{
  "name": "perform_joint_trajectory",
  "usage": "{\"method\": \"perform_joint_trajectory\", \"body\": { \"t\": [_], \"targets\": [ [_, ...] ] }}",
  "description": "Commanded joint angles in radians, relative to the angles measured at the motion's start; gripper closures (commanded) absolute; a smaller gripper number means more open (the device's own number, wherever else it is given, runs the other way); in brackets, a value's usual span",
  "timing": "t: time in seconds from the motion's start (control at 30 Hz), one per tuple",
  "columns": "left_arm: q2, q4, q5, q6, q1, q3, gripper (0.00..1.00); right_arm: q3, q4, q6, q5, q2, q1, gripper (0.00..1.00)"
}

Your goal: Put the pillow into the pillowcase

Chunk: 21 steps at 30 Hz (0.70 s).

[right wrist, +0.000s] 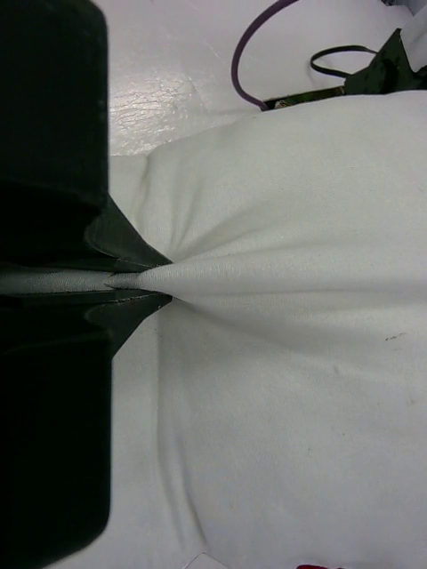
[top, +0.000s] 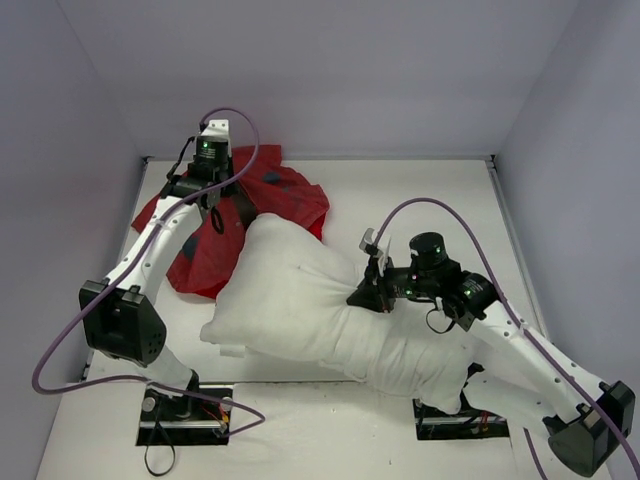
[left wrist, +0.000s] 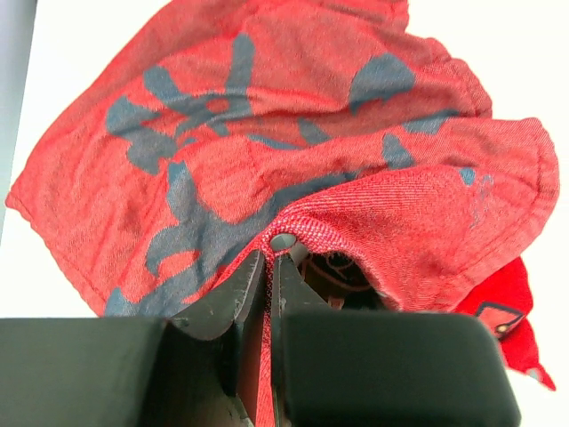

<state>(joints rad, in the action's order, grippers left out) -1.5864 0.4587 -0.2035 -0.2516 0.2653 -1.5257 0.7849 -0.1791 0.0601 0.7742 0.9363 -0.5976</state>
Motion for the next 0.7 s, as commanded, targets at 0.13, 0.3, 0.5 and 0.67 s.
{"method": "perform_joint_trajectory", "body": {
  "t": [0.13,0.3,0.5,0.67],
  "targets": [
    [0.034,-0.061,-0.016,0.032,-0.003,-0.045,1.00,0.050,0.004,-0.032,0.039,-0.066,-0.033,1.00],
    [0.003,-0.048,-0.042,0.037,-0.001,-0.051,1.00,0.060,0.001,-0.028,0.082,-0.080,-0.037,1.00],
    [0.005,-0.045,-0.036,0.035,-0.003,-0.079,1.00,0.057,0.004,-0.026,0.091,-0.005,-0.076,1.00],
    [0.041,-0.035,-0.025,0.037,-0.003,-0.073,1.00,0.068,0.006,-0.009,0.057,0.018,-0.082,1.00]
  ]
}}
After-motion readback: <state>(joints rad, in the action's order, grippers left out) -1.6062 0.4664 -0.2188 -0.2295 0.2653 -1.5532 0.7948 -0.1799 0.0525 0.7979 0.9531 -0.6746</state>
